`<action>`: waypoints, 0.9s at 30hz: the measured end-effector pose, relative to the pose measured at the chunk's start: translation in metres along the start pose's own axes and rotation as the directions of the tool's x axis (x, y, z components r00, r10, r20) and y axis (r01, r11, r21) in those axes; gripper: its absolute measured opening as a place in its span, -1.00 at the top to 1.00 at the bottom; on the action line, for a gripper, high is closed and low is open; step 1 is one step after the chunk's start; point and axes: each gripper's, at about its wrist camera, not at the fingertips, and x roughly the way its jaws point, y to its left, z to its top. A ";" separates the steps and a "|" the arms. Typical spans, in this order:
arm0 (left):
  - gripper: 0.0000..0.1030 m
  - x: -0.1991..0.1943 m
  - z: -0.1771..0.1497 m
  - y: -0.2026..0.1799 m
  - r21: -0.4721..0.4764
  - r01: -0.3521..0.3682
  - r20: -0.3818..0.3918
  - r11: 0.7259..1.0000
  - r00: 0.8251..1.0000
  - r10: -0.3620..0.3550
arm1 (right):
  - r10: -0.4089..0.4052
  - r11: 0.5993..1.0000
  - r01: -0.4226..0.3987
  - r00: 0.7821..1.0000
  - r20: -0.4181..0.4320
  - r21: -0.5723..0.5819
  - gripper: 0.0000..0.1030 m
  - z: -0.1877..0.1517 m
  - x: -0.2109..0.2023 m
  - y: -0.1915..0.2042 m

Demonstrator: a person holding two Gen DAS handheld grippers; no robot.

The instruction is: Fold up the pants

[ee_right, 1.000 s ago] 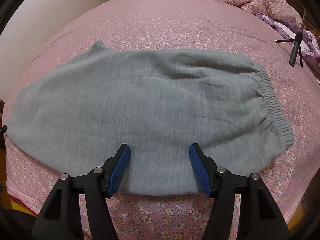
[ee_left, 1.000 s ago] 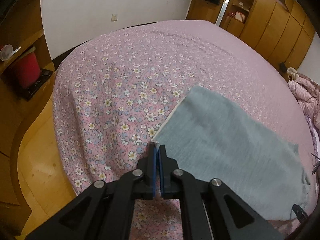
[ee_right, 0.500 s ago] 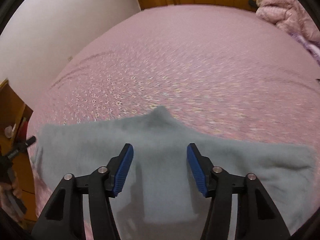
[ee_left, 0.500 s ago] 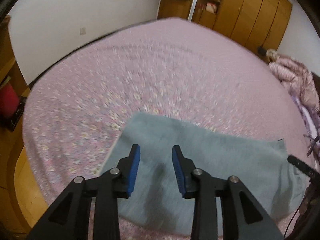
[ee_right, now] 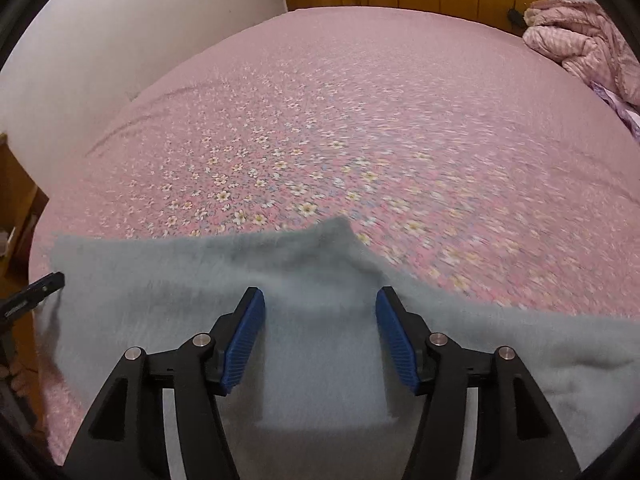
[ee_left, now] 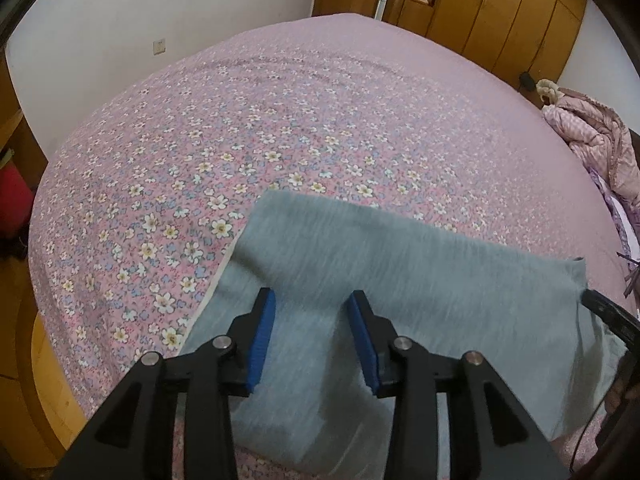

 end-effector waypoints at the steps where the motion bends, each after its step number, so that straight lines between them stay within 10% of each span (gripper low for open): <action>1: 0.15 -0.002 0.002 -0.001 -0.001 -0.011 -0.008 1.000 1.000 0.011 | -0.011 1.000 0.011 1.000 0.004 0.003 -0.18 -0.005 -0.010 -0.006; 18: 0.04 -0.030 -0.013 -0.010 -0.002 -0.039 -0.041 0.999 0.998 0.039 | -0.210 0.892 0.177 0.977 0.035 0.417 -0.18 -0.080 -0.123 -0.170; 27: 0.00 -0.027 -0.016 -0.010 0.000 -0.053 -0.076 0.999 0.996 0.053 | -0.148 0.801 0.104 0.989 0.027 0.590 -0.18 -0.110 -0.122 -0.220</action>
